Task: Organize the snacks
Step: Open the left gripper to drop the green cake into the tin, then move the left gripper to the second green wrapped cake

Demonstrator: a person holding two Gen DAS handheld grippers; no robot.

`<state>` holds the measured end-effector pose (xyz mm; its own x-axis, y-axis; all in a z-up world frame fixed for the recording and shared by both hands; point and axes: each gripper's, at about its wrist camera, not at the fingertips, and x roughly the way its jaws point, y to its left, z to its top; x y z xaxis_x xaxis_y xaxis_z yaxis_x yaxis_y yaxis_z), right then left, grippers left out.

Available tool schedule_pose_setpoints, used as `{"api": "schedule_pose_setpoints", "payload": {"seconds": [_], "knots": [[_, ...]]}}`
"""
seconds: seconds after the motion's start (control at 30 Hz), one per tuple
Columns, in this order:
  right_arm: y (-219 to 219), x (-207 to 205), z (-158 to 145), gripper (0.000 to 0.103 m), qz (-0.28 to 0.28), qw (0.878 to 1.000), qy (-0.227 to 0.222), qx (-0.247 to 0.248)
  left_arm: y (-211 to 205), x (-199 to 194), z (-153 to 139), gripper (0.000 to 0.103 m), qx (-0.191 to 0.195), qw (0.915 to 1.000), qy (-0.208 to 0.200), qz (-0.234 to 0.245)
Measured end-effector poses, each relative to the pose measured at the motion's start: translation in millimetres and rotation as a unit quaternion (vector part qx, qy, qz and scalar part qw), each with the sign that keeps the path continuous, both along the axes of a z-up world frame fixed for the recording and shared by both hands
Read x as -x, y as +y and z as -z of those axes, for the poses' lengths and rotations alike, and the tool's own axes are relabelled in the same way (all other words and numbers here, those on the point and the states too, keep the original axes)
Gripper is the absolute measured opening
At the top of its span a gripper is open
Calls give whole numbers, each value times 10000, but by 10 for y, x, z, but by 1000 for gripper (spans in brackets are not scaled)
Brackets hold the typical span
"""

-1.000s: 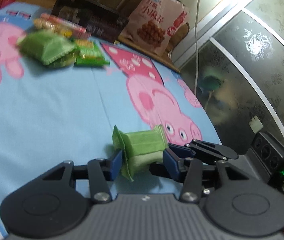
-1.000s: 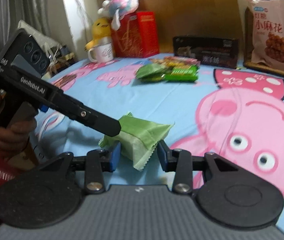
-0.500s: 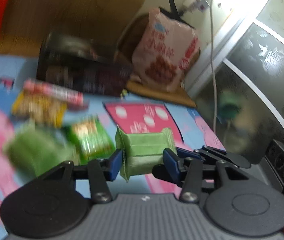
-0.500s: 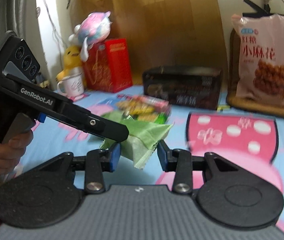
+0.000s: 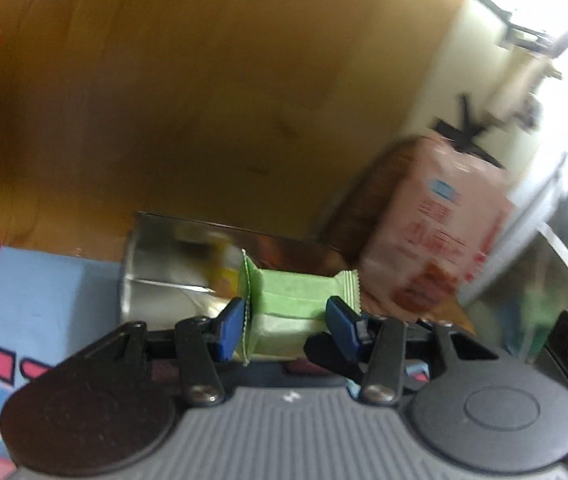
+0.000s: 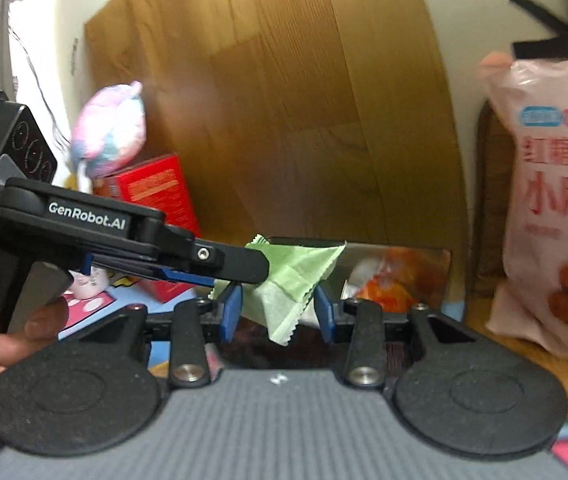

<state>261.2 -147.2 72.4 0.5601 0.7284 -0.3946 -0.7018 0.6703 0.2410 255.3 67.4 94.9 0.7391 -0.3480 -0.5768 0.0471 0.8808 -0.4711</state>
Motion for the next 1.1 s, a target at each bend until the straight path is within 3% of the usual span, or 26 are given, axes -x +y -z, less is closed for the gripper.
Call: {"api": "schedule_pose_setpoints", "payload": {"seconds": [0.17,0.23,0.33,0.5,0.7,0.87,0.97,1.03,1.1], "knots": [[255,-278,147,47,27,9997,108,198,114,-234,161,52,-247,9991,77,-334],[289,-296,175,65,160,9994,122,266,114,-226,185,53,-315,9987,36,-389],[226,-207,144,75,378,9991,-81,199,155,-71,149,58,-325,9986,-149,-398],[-116,263,34,75,456,9982,-379,-37,318,466,68,58,-31,9986,-398,-337],[-400,925,157,75,-385,9975,482,-340,493,1268,353,59,18,9998,-7,-194],[-129,1450,356,74,-1073,9920,658,-118,535,1564,747,59,341,9977,567,-154],[144,1572,434,69,-1263,9892,705,241,535,1694,807,56,420,9970,523,-383],[264,1597,484,56,-1322,9871,786,436,561,1804,809,49,777,9953,476,-341],[335,1666,494,56,-1285,9878,698,539,522,1906,814,49,885,9943,508,-310]]}}
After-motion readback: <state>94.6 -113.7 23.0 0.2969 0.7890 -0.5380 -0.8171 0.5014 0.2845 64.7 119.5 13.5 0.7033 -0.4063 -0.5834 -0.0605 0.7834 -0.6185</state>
